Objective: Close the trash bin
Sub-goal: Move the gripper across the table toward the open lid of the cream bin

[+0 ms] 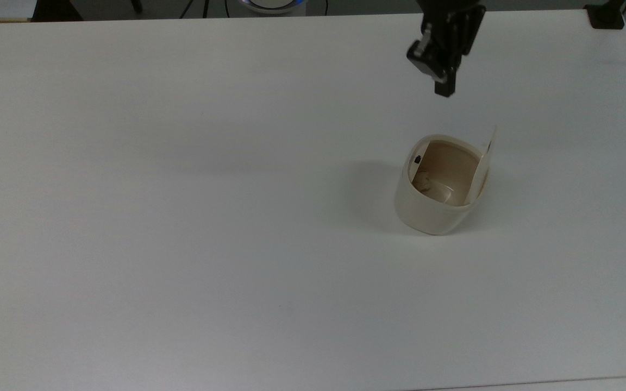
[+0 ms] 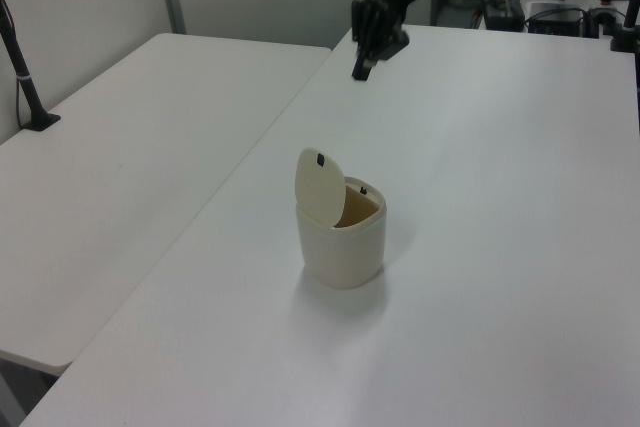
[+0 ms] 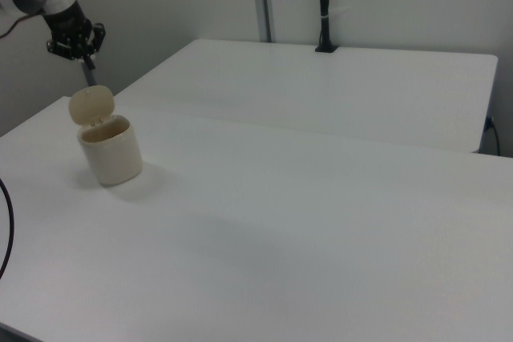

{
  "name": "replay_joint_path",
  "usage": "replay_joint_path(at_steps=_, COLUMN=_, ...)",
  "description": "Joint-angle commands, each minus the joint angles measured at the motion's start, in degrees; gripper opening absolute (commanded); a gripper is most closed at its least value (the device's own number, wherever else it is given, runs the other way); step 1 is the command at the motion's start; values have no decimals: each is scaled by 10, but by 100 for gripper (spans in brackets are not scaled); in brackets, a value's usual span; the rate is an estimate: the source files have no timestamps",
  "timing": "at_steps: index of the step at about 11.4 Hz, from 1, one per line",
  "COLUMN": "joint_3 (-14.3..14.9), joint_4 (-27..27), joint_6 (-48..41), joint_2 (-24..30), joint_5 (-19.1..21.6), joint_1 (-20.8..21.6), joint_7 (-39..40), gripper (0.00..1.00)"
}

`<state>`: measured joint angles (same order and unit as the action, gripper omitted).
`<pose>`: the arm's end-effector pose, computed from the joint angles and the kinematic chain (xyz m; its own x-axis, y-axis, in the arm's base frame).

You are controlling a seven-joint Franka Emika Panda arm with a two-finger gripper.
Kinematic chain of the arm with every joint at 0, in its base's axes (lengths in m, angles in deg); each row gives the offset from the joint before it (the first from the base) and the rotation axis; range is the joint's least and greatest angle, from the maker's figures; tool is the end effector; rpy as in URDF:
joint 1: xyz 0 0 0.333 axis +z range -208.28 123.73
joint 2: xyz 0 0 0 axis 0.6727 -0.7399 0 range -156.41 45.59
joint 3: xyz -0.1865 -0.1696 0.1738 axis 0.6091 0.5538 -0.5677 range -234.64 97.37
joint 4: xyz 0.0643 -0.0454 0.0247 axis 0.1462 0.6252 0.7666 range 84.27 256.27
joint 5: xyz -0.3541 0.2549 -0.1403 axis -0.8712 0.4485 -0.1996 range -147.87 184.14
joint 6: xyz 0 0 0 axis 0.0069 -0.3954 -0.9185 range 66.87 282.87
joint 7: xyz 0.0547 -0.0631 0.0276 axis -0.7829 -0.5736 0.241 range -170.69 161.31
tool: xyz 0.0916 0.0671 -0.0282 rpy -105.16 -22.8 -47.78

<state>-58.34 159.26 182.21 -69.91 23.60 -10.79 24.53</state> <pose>0.6766 0.2861 0.5883 0.5887 0.7343 0.3381 0.7430 -0.6562 0.1314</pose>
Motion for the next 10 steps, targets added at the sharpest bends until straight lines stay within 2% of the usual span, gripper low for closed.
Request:
replay_joint_path(at_steps=1, joint_3=8, joint_4=-2, joint_6=61, joint_2=-37, joint_5=-7, joint_1=14, joint_7=15, gripper=0)
replay_joint_path(at_steps=5, joint_3=8, joint_4=-3, joint_6=117, joint_2=-60, joint_5=-11, joint_1=42, joint_7=11, gripper=0)
replay_joint_path(at_steps=10, joint_3=7, joint_4=-19, joint_6=138, joint_2=-87, joint_5=-9, joint_1=67, joint_7=9, gripper=0)
